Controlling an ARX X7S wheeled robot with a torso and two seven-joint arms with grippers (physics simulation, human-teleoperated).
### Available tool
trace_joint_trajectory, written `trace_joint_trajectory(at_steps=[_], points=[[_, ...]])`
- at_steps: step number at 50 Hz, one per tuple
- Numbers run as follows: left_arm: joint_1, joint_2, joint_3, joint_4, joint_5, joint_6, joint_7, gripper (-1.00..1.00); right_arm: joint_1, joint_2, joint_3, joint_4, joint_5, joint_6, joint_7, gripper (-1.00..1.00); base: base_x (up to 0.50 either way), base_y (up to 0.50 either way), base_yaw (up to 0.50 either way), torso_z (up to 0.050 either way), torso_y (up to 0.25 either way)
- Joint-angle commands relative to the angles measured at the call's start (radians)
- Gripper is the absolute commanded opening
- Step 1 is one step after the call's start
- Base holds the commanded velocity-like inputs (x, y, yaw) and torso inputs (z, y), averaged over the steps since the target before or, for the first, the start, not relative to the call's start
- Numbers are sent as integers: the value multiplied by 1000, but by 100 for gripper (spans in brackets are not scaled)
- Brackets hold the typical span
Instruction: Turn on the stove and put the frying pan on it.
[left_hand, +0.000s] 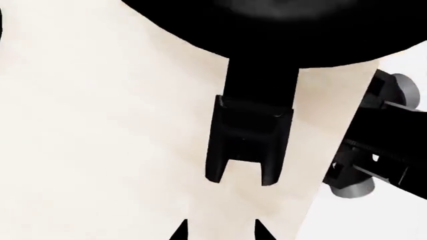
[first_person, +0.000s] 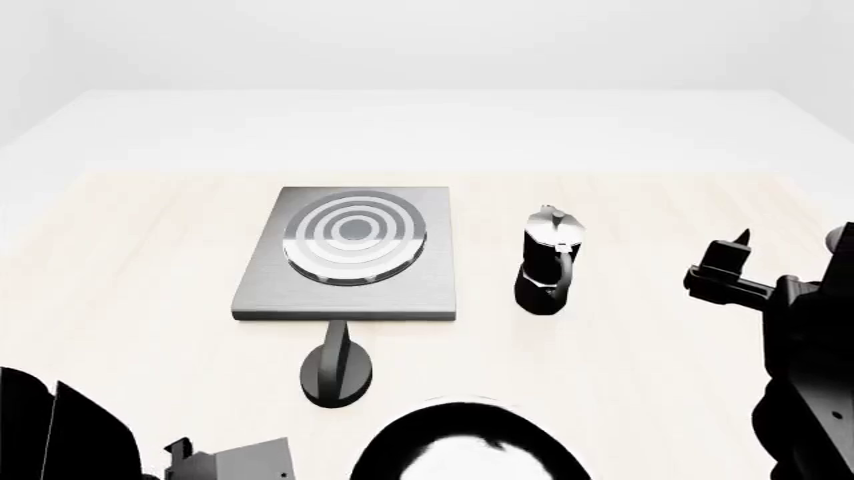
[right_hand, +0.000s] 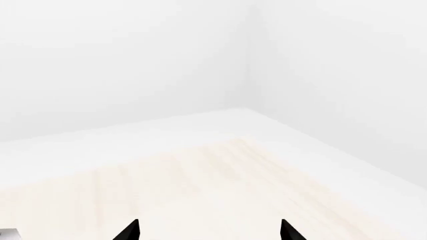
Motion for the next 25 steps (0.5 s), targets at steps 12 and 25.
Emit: trace_joint_trajectory(at_steps=[12,25], points=[[-173,-75,-171,-100,-488,212,-438,-100,8,6,0,-16,10,15,6,100,0,0,0,0,0],[-152,-27,-310,-192,-543,525,-425,-100,4,8,3,-10,12,6,8,100,0,0,0,0,1]])
